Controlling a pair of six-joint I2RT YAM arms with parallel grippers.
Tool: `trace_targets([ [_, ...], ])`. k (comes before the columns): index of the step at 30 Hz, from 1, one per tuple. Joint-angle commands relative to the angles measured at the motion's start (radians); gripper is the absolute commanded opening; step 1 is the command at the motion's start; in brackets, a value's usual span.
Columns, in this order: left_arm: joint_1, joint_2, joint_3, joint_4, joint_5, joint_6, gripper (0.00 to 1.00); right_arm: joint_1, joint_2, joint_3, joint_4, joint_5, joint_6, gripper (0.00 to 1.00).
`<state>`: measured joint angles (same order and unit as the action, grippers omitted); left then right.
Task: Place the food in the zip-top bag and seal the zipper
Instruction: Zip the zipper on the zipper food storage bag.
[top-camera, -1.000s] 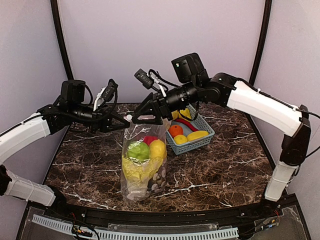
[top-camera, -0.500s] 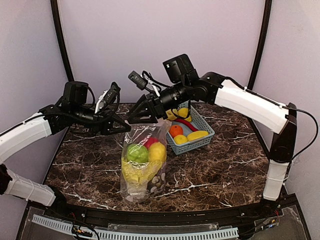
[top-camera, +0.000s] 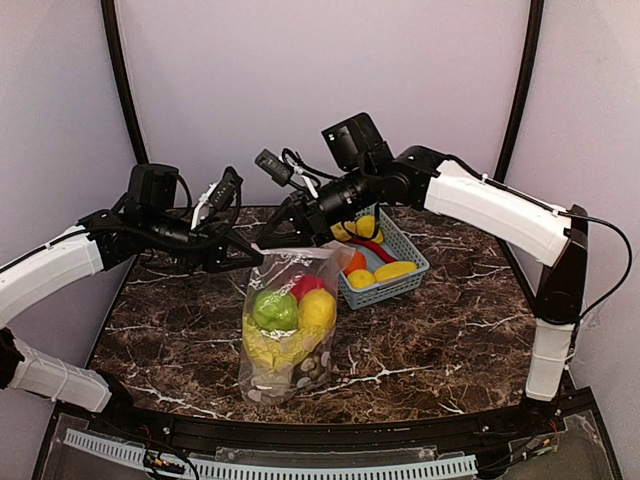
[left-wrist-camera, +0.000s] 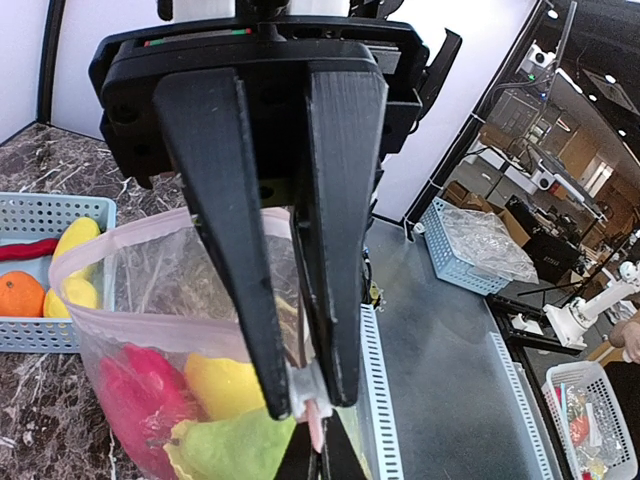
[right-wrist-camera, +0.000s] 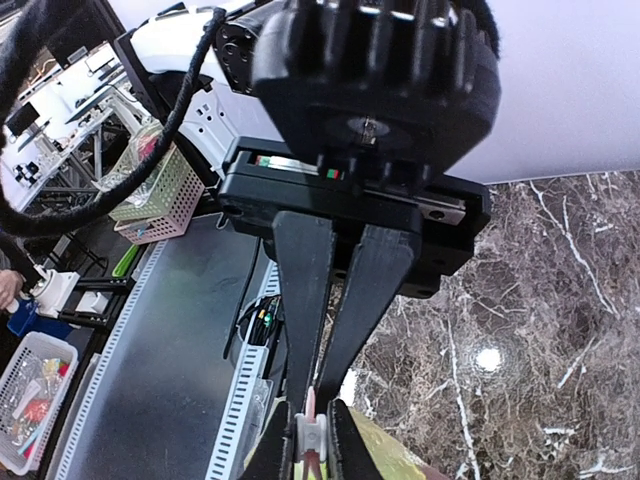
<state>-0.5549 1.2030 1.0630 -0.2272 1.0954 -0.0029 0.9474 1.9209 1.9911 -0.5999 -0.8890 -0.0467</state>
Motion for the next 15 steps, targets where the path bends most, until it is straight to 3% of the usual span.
trace_targets([
  [1,-0.003,-0.033,0.004,-0.019,-0.074,0.043,0.01,-0.011,0.005,0.022,-0.007,0.001,-0.006,0.03],
  [15,-0.002,-0.124,-0.03,0.0,-0.348,0.076,0.01,-0.016,-0.057,-0.012,-0.082,0.196,-0.046,0.0],
])
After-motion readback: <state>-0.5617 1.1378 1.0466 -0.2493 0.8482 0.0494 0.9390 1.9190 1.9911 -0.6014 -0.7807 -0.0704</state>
